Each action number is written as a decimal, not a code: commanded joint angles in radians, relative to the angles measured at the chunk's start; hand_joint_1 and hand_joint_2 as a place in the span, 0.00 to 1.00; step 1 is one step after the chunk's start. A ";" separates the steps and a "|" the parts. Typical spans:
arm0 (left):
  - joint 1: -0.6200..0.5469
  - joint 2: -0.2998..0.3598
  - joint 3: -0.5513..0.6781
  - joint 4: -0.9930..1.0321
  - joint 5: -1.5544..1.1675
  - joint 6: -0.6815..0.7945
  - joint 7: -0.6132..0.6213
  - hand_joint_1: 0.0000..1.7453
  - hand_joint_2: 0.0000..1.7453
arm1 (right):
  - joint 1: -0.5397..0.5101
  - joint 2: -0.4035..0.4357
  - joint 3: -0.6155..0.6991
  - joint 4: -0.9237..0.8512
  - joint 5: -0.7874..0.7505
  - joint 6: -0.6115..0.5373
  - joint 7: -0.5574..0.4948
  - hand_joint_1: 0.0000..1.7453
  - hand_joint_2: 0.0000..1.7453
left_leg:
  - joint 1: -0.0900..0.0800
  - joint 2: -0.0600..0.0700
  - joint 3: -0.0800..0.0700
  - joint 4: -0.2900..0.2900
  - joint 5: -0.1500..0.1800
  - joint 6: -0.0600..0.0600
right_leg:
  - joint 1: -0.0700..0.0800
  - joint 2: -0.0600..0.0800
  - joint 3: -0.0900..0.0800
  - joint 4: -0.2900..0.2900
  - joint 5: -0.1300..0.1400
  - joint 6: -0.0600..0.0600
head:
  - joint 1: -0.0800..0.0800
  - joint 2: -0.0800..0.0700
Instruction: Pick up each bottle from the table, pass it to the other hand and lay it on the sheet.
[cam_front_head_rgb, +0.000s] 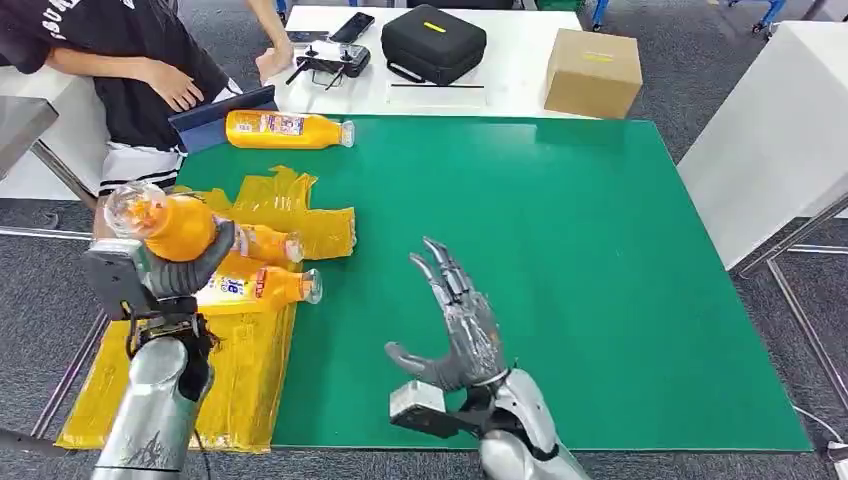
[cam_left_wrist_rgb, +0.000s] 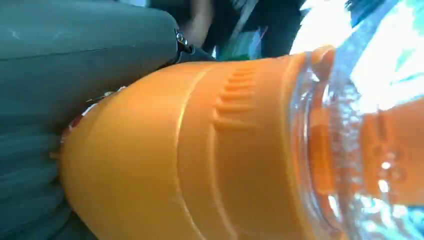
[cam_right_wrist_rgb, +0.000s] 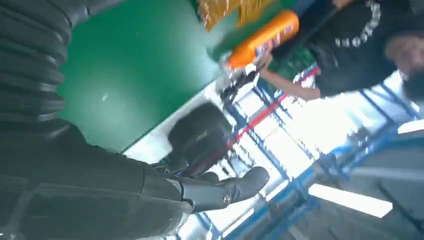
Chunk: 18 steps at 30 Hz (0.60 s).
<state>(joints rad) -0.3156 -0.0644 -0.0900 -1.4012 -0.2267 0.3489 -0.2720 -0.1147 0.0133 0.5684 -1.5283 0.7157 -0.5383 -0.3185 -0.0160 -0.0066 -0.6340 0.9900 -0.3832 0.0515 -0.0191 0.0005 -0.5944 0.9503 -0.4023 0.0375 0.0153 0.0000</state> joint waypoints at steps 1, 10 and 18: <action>-0.220 0.099 -0.046 0.278 -0.709 0.259 0.189 1.00 1.00 | 0.196 -0.105 -0.155 -0.225 -0.060 0.009 -0.027 0.00 1.00 | 0.001 -0.008 0.002 0.000 0.000 -0.003 | 0.001 -0.008 0.004 0.000 -0.003 -0.002 | 0.000 0.000; -0.470 0.306 -0.562 0.594 -1.344 0.349 0.725 1.00 1.00 | 0.103 -0.102 -0.126 -0.132 -0.139 0.043 -0.042 0.00 1.00 | 0.001 -0.002 0.005 0.000 0.000 -0.005 | 0.001 -0.003 0.005 0.000 -0.001 -0.002 | 0.001 0.000; -0.675 0.187 -0.864 1.017 -1.344 0.325 0.718 1.00 1.00 | 0.063 -0.110 -0.090 -0.067 -0.191 0.046 -0.073 0.00 1.00 | 0.001 -0.005 0.007 -0.001 0.002 -0.003 | 0.001 -0.007 0.008 -0.002 0.001 -0.005 | 0.001 0.000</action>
<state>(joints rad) -0.7782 0.1396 -0.5744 -0.8172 -1.5694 0.6916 0.4551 -0.0004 -0.0778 0.4475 -1.6941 0.5462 -0.4948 -0.3803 -0.0156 -0.0090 -0.6337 0.9901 -0.3792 0.0523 -0.0193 -0.0023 -0.5938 0.9507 -0.3992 0.0346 0.0164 0.0000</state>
